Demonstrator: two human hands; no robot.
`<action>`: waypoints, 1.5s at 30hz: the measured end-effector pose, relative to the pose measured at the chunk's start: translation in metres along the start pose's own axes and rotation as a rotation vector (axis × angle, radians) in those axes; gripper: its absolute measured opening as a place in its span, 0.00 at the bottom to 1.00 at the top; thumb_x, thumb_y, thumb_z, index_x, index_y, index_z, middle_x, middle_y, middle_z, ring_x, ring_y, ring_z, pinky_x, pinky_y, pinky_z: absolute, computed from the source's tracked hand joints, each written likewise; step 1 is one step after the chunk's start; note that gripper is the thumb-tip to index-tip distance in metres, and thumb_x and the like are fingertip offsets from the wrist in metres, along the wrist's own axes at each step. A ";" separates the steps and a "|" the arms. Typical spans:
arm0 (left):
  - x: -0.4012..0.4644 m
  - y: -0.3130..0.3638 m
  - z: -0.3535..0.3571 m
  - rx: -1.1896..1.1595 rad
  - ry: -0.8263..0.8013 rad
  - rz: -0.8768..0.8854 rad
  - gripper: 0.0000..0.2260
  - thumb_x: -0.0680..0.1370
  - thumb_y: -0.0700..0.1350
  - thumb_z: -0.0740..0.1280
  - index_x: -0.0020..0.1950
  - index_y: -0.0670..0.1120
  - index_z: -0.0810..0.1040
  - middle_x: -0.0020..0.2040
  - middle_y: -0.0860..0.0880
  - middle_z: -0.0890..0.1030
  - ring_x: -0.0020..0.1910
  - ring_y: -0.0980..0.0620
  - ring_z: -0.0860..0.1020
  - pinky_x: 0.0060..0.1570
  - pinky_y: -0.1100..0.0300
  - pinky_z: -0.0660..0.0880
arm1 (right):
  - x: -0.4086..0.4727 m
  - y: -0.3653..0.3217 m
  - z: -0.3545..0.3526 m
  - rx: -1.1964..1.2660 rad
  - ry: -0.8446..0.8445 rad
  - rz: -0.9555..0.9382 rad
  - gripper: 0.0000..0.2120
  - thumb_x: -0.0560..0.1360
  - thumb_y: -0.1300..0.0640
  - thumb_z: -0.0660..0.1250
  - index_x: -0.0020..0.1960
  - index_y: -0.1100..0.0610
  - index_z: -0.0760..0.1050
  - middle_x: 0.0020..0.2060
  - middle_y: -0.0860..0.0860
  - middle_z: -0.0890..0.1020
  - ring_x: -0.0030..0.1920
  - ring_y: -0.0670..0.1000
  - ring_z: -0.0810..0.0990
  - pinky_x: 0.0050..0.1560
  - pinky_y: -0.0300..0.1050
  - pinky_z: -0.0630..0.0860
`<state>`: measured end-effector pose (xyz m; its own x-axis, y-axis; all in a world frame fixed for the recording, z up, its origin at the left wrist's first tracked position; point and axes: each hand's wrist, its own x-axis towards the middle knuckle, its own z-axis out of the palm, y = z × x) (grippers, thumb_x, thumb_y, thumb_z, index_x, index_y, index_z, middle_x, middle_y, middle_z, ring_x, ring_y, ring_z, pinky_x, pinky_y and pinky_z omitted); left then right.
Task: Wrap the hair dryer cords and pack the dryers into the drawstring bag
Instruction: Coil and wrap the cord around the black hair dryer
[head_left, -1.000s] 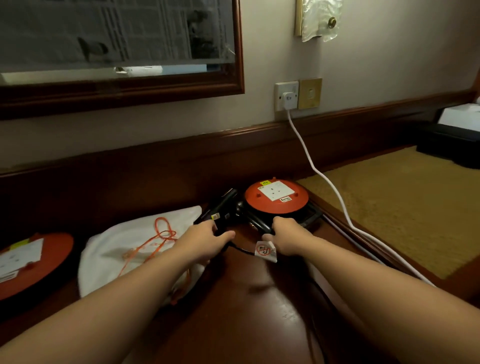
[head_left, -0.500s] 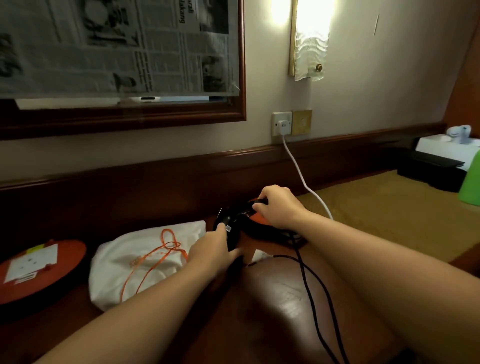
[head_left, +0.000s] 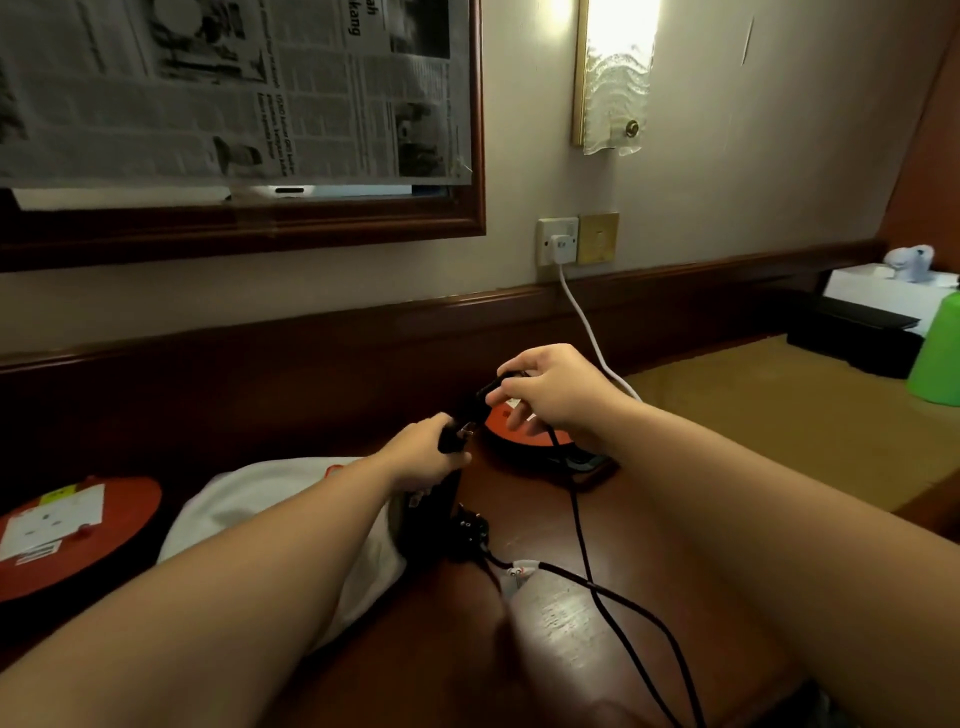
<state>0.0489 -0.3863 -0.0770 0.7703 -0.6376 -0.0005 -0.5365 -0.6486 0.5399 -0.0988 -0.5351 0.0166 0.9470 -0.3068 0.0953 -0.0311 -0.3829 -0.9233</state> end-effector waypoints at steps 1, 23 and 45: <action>-0.001 -0.003 0.001 0.015 -0.002 0.013 0.15 0.79 0.55 0.70 0.61 0.53 0.71 0.56 0.48 0.81 0.49 0.49 0.80 0.45 0.53 0.76 | -0.003 0.002 0.000 0.013 0.002 -0.010 0.15 0.83 0.65 0.65 0.69 0.63 0.73 0.47 0.56 0.87 0.29 0.47 0.82 0.28 0.39 0.78; -0.031 0.010 -0.031 -0.185 0.357 0.155 0.13 0.82 0.51 0.67 0.59 0.45 0.70 0.46 0.48 0.77 0.43 0.51 0.78 0.38 0.57 0.71 | -0.044 0.107 0.030 -0.826 -0.678 0.365 0.17 0.74 0.45 0.75 0.44 0.60 0.83 0.32 0.51 0.81 0.27 0.47 0.76 0.30 0.39 0.72; -0.119 0.011 -0.108 -0.545 0.407 0.167 0.10 0.82 0.48 0.69 0.59 0.45 0.75 0.53 0.42 0.82 0.53 0.46 0.82 0.55 0.48 0.77 | -0.030 -0.039 0.006 0.155 0.029 -0.055 0.08 0.81 0.68 0.66 0.59 0.61 0.75 0.51 0.66 0.84 0.31 0.50 0.83 0.27 0.42 0.77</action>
<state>-0.0116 -0.2728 0.0201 0.8178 -0.4350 0.3768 -0.4914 -0.1870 0.8506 -0.1240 -0.5051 0.0478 0.9362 -0.3151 0.1557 0.0719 -0.2617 -0.9625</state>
